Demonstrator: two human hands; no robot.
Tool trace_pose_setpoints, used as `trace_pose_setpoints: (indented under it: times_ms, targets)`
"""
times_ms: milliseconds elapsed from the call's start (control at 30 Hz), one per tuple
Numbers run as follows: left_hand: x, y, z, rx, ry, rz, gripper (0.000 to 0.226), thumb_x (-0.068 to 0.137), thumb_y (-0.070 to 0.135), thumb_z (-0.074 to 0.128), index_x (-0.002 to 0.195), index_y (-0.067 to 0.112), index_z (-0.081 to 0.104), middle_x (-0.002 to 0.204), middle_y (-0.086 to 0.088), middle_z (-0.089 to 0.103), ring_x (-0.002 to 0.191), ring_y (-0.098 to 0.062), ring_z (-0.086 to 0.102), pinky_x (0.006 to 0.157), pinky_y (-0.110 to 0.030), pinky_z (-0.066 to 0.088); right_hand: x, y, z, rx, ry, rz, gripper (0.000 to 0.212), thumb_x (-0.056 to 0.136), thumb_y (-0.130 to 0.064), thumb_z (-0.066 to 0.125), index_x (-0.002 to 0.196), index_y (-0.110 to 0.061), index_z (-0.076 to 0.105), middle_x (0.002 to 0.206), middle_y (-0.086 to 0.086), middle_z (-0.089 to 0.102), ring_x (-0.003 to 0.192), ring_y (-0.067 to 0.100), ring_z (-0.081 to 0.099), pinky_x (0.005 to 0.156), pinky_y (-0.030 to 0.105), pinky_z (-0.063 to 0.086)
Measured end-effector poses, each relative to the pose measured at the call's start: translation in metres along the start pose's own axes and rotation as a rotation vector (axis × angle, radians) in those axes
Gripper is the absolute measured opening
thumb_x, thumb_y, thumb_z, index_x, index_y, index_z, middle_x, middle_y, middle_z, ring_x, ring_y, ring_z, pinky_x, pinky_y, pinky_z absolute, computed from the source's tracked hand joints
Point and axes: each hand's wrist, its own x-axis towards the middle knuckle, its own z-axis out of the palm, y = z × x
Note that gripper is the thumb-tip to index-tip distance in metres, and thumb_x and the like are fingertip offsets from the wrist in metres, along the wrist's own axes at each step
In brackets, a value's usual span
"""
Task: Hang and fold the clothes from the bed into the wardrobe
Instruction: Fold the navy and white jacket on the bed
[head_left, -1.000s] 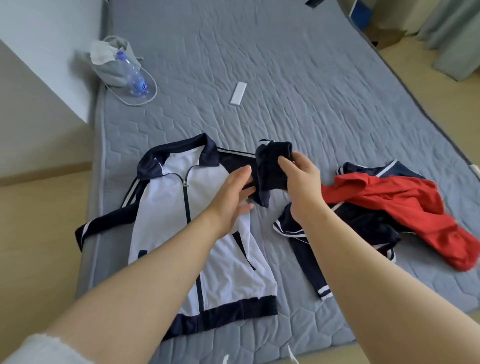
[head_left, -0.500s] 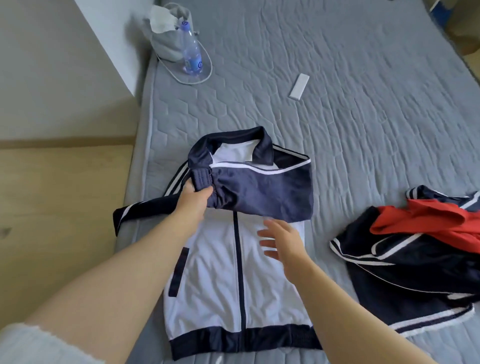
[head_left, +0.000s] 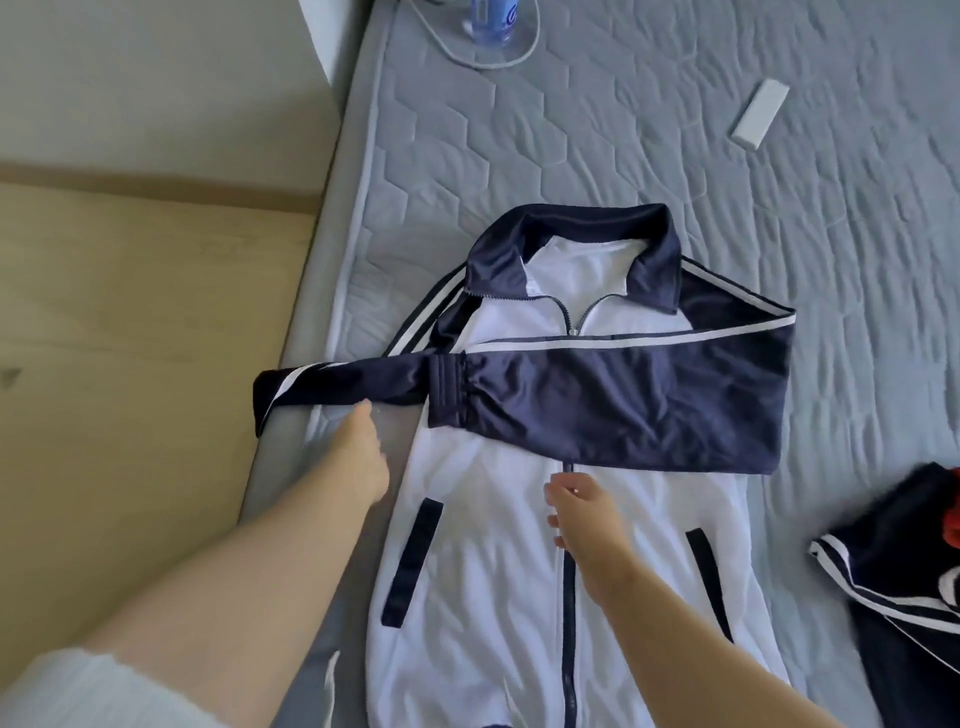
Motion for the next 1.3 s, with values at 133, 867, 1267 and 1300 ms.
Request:
trace_pose_setpoints:
  times_ms: [133, 867, 1267, 1300]
  targets:
    - [0.019, 0.03, -0.001, -0.283, -0.095, -0.02, 0.053, 0.086, 0.054, 0.053, 0.126, 0.02, 0.049, 0.116, 0.002, 0.054, 0.099, -0.013, 0.054, 0.087, -0.023, 0.042, 0.014, -0.015, 0.04, 0.08, -0.093, -0.005, 0.022, 0.092, -0.019, 0.052, 0.114, -0.02, 0.05, 0.101, -0.003, 0.054, 0.082, 0.014, 0.056, 0.076, 0.029, 0.046]
    - [-0.057, 0.08, -0.059, -0.403, -0.76, 0.344, 0.018, 0.09, 0.009, 0.046, 0.092, 0.009, 0.064, 0.084, -0.003, 0.073, 0.078, -0.012, 0.07, 0.07, -0.023, 0.056, -0.032, -0.134, 0.123, -0.396, -0.067, -0.717, 0.034, 0.079, 0.002, 0.044, 0.104, -0.015, 0.059, 0.1, 0.006, 0.06, 0.088, 0.024, 0.052, 0.067, 0.024, 0.033]
    - [-0.064, 0.1, -0.111, -0.986, -0.385, 0.259, 0.021, 0.094, 0.024, 0.045, 0.084, 0.008, 0.054, 0.086, -0.01, 0.059, 0.088, -0.028, 0.059, 0.093, -0.039, 0.044, -0.034, -0.117, 0.104, -0.379, 0.027, -0.416, 0.021, 0.088, -0.005, 0.037, 0.1, -0.011, 0.054, 0.098, 0.014, 0.063, 0.081, 0.031, 0.055, 0.062, 0.028, 0.041]
    - [-0.065, 0.102, -0.118, -1.022, -0.347, 0.244, 0.02, 0.093, 0.027, 0.045, 0.089, 0.01, 0.053, 0.09, -0.01, 0.059, 0.091, -0.028, 0.06, 0.09, -0.038, 0.045, -0.034, -0.116, 0.102, -0.358, -0.001, -0.372, 0.021, 0.088, -0.006, 0.037, 0.099, -0.01, 0.054, 0.1, 0.017, 0.064, 0.079, 0.029, 0.054, 0.061, 0.028, 0.039]
